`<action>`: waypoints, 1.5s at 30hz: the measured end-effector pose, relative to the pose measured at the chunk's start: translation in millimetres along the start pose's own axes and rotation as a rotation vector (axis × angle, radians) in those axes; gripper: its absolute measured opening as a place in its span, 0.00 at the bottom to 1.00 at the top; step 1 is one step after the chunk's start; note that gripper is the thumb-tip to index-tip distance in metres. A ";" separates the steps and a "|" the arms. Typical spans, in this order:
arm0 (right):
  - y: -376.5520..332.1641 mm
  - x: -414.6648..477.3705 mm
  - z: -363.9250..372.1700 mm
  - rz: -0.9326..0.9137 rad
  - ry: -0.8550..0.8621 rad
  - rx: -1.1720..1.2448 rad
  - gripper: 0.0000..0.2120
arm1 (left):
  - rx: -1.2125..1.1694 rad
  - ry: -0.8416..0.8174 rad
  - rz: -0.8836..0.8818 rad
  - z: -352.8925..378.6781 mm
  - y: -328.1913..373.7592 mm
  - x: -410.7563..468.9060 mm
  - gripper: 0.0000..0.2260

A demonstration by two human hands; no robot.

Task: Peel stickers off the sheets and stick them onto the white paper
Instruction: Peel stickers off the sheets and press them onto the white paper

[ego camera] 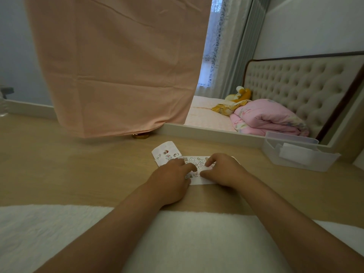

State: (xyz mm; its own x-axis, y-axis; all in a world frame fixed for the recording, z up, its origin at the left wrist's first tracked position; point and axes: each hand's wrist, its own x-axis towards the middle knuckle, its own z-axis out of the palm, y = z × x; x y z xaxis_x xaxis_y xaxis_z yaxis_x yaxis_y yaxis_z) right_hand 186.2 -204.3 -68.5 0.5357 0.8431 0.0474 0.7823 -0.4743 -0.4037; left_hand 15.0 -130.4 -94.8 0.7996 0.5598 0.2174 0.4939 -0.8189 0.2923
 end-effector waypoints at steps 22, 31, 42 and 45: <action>18.9 -35.4 3.7 -0.414 -0.004 -0.271 0.19 | 0.308 -0.004 0.088 8.2 7.4 -1.2 0.40; 22.6 -36.0 5.8 -0.409 0.019 -0.265 0.20 | 0.355 -0.078 0.070 -0.2 17.5 -6.5 0.21; 21.6 -38.6 10.5 -0.466 -0.165 -0.364 0.27 | 0.301 -0.042 0.020 3.8 13.1 -9.3 0.19; 22.7 -41.4 0.3 -0.445 -0.179 -0.418 0.25 | 0.282 -0.036 0.016 2.2 14.3 -9.5 0.19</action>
State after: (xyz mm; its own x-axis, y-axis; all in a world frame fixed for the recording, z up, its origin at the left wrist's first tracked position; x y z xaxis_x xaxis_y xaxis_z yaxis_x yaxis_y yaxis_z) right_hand 181.7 -249.9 -79.9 0.0972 0.9945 -0.0391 0.9952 -0.0968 0.0121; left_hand 15.2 -147.6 -94.7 0.8169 0.5461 0.1855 0.5530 -0.8330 0.0172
